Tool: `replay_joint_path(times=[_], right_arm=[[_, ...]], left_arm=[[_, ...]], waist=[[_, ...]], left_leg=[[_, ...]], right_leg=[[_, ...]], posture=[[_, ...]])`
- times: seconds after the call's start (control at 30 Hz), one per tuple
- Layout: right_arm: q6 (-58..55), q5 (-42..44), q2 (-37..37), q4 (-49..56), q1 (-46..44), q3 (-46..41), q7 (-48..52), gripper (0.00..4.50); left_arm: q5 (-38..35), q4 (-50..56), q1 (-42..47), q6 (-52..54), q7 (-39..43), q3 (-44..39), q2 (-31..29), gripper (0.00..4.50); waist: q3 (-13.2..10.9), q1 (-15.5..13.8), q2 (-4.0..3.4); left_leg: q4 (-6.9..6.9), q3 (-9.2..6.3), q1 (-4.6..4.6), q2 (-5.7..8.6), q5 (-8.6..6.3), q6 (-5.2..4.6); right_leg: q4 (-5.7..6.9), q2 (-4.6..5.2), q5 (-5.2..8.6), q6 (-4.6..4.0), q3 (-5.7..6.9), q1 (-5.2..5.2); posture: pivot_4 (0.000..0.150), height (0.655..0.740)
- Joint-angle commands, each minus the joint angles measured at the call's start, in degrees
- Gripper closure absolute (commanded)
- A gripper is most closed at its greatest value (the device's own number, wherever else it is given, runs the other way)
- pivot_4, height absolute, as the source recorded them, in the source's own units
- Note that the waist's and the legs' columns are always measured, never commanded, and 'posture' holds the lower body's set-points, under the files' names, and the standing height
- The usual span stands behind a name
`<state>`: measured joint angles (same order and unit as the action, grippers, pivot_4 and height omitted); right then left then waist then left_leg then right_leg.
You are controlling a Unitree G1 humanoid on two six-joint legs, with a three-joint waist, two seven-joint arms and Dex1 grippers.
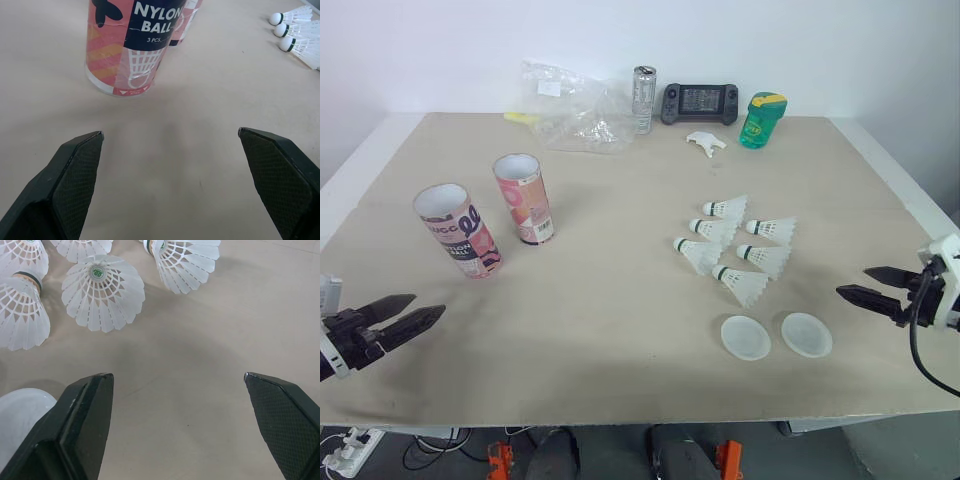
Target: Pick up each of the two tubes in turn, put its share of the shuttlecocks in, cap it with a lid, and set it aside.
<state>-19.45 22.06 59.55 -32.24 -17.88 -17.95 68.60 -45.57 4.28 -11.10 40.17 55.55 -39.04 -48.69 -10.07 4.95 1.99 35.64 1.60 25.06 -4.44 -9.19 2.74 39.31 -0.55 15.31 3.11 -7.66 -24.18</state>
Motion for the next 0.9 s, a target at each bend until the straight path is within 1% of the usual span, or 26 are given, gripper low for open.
replay_joint_path(times=[0.03, 0.27, 0.77, 0.87, 0.9], right_arm=[[0.57, 0.08, 0.14, 0.97, -0.36, -0.62, 0.36, 0.03], [0.44, 0.22, -0.3, 1.97, 0.66, -0.91, 0.19, 0.03], [0.53, -0.56, -0.62, 1.03, -1.33, 0.29, 0.18, 0.03], [0.44, -0.43, -0.94, 1.21, -1.9, 0.2, -0.01, 0.03], [0.09, 0.02, -1.12, 1.75, -2.54, -0.03, -0.11, 0.03]], left_arm=[[-1.33, 1.82, 0.19, 0.1, 0.02, -2.1, 0.05, 0.0], [-1.05, 2.38, -0.26, 0.22, -0.35, -1.34, 0.47, 0.0], [-0.92, 2.81, -1.11, -0.79, -0.54, -1.51, 2.44, 0.0], [-0.38, 1.81, 0.27, -2.78, -1.62, -1.92, 3.58, 0.0], [0.1, -1.6, 2.93, -4.56, -2.76, -2.4, 3.95, 0.0]], waist=[[0.0, 0.0, 0.0], [0.0, 0.0, 0.0], [0.0, 0.0, 0.0], [0.0, 0.0, -0.01], [0.0, -0.01, -0.02]], left_leg=[[0.0, 0.0, 0.0, 0.0, 0.0, 0.0], [0.0, 0.0, 0.0, 0.0, 0.0, 0.0], [0.02, 0.0, 0.0, 0.0, 0.0, 0.0], [0.03, 0.0, -0.01, 0.0, 0.0, 0.0], [0.04, -0.01, -0.01, 0.0, 0.0, 0.0]], right_leg=[[0.0, 0.0, 0.0, 0.0, 0.0, 0.0], [0.0, 0.0, 0.0, 0.0, -0.01, 0.01], [0.0, 0.0, -0.01, 0.02, 0.0, 0.02], [0.0, 0.0, -0.02, 0.02, 0.0, 0.02], [0.0, -0.01, -0.03, 0.02, 0.0, 0.03]], posture=[[0.15, 0.7236], [0.15, 0.7236], [0.15, 0.7236], [0.15, 0.7236], [0.15, 0.7236]])
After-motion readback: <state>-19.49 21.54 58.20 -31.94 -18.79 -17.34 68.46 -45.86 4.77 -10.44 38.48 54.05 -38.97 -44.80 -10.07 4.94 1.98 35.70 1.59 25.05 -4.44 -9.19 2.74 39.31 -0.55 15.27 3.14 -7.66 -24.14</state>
